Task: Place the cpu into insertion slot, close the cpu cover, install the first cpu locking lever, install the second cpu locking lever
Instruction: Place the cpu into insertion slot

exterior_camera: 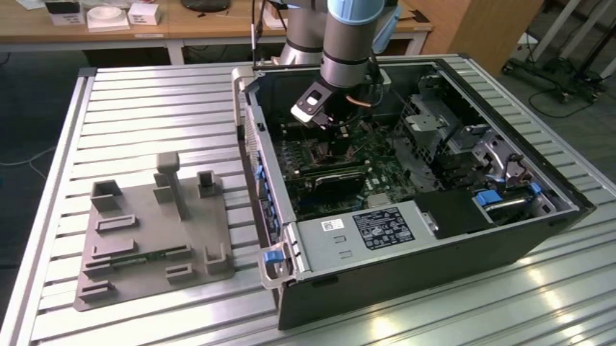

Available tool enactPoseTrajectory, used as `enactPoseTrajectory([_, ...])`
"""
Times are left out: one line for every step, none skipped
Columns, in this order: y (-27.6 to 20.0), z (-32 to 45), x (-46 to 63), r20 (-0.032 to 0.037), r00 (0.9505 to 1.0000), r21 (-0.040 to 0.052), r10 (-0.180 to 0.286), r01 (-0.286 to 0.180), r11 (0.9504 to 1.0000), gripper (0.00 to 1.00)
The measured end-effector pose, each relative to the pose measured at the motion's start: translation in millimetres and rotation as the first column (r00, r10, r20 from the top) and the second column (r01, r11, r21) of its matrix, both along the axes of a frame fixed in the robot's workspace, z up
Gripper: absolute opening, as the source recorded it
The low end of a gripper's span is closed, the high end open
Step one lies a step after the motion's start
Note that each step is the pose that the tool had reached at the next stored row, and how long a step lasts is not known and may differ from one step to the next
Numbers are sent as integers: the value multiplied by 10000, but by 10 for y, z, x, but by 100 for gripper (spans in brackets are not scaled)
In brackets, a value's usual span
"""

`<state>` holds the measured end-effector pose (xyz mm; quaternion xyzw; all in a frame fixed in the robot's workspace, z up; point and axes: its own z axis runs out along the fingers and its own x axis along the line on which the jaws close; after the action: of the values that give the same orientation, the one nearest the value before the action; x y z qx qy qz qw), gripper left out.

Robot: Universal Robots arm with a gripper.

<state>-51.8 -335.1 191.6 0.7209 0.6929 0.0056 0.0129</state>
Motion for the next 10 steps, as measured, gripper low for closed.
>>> enactPoseTrajectory([-1,2,-1,-4,10000,-6,0,0,10000,61])
enactPoseTrajectory([-2,2,-1,-5,10000,-8,0,0,10000,68])
enactPoseTrajectory([-2,2,-1,-6,10000,-9,0,0,10000,68])
enactPoseTrajectory([-2,2,-1,-7,10000,-10,0,0,10000,68])
enactPoseTrajectory([-2,1,-1,-6,10000,-9,0,0,10000,68])
enactPoseTrajectory([-2,4,-1,-6,10000,-10,0,0,10000,68])
enactPoseTrajectory([-2,11,-1,-5,10000,-8,0,0,10000,68])
enactPoseTrajectory([-1,14,-1,-5,10000,-7,0,0,10000,68])
enactPoseTrajectory([-1,14,-1,-3,10000,-5,0,0,10000,68])
enactPoseTrajectory([-1,14,-1,-3,10000,-4,-1,1,10000,68])
